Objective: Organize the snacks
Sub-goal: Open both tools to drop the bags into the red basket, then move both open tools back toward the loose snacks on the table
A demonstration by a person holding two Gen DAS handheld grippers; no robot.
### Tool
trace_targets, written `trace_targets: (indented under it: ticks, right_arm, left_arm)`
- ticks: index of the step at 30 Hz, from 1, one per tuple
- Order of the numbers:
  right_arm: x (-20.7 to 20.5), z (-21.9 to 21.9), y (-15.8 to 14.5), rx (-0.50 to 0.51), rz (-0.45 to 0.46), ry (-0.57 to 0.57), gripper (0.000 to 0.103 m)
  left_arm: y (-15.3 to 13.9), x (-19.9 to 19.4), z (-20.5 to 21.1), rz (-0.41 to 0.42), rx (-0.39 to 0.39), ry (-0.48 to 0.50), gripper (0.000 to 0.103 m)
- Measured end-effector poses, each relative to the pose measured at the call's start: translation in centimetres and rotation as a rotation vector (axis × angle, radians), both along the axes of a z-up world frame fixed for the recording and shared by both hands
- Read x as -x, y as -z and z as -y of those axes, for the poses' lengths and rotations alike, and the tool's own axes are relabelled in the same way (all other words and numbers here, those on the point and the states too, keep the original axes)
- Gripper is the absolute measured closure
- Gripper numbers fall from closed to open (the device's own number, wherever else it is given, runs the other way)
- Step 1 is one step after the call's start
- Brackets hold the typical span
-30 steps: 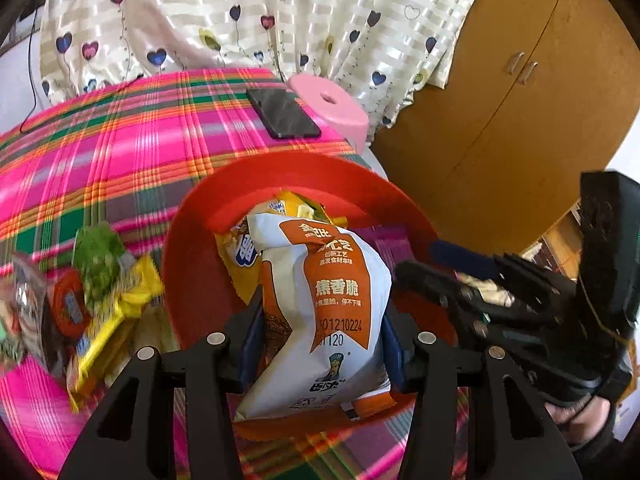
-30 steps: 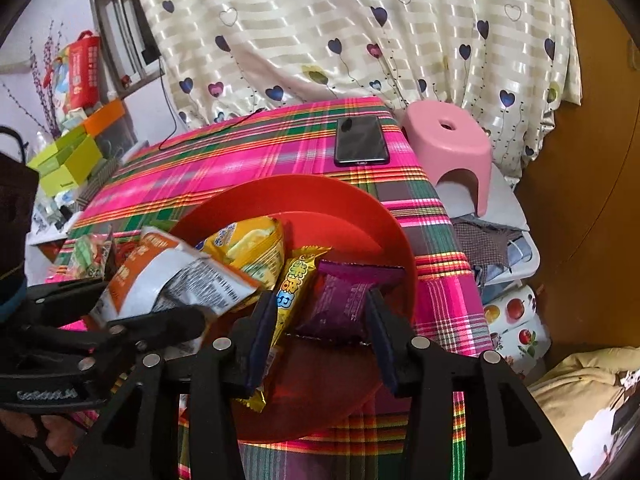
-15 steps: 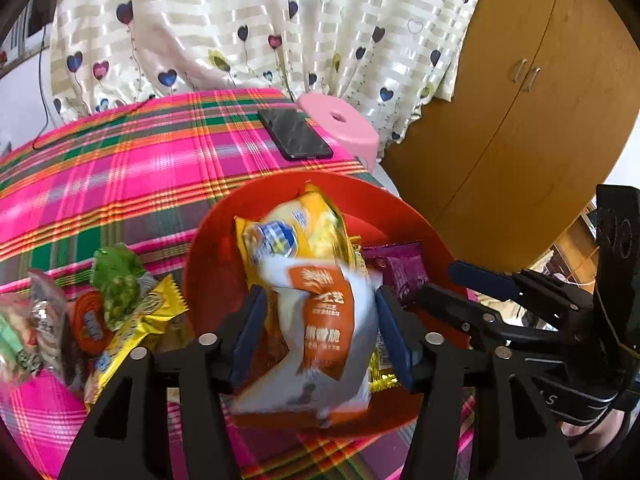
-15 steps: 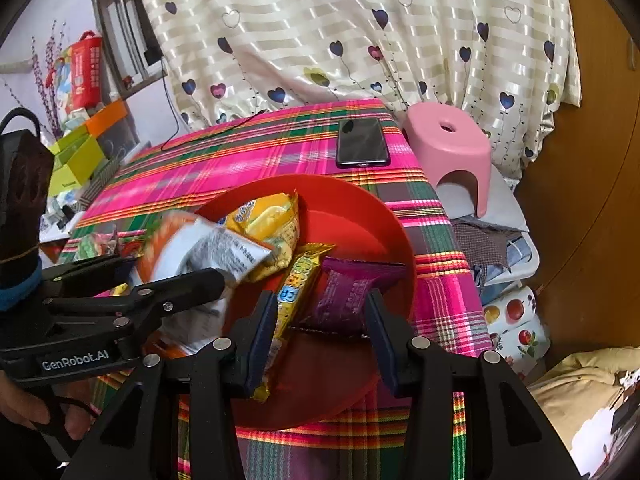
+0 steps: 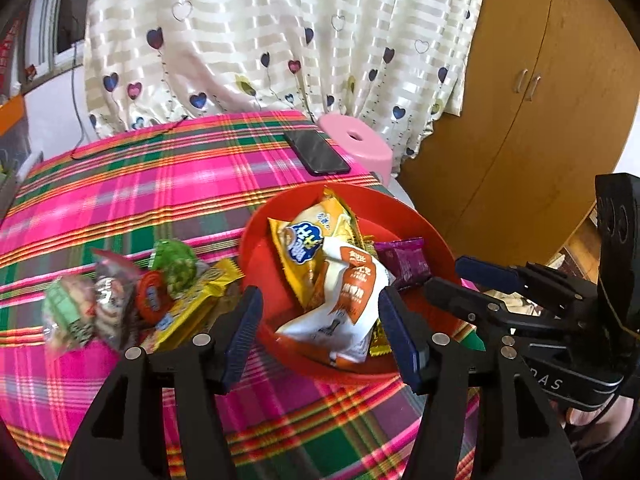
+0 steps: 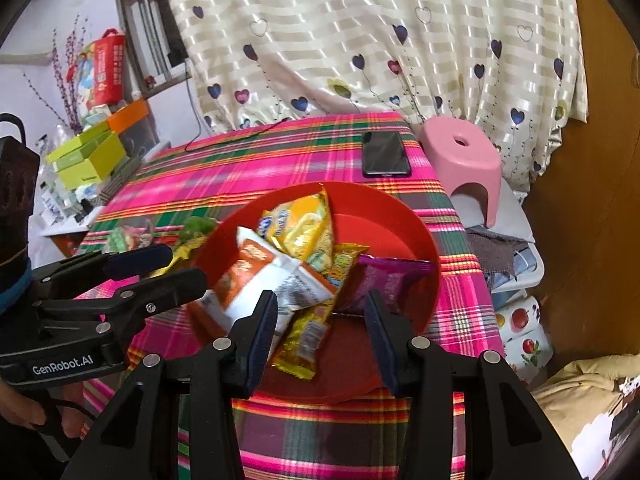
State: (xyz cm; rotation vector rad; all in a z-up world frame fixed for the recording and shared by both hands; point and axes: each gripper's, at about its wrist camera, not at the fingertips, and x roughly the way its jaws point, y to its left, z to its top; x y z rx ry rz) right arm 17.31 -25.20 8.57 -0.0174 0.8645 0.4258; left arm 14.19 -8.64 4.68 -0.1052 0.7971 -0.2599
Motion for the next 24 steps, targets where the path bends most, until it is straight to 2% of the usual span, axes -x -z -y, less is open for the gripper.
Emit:
trace_targets:
  ticks: [10,24]
  right_arm:
    - [2.0,-2.8,-1.9,-0.001,0.031,-0.064,0.059]
    - [3.3,-5.8,-2.6,0.019,0.04,-0.119,0.059]
  left_arm:
    - [-1.6,2.9,-2.5,0.037,-0.01,-0.075,0.042]
    - [-2.1,4.9,-5.3,0.066,0.007,-0.147,0.042]
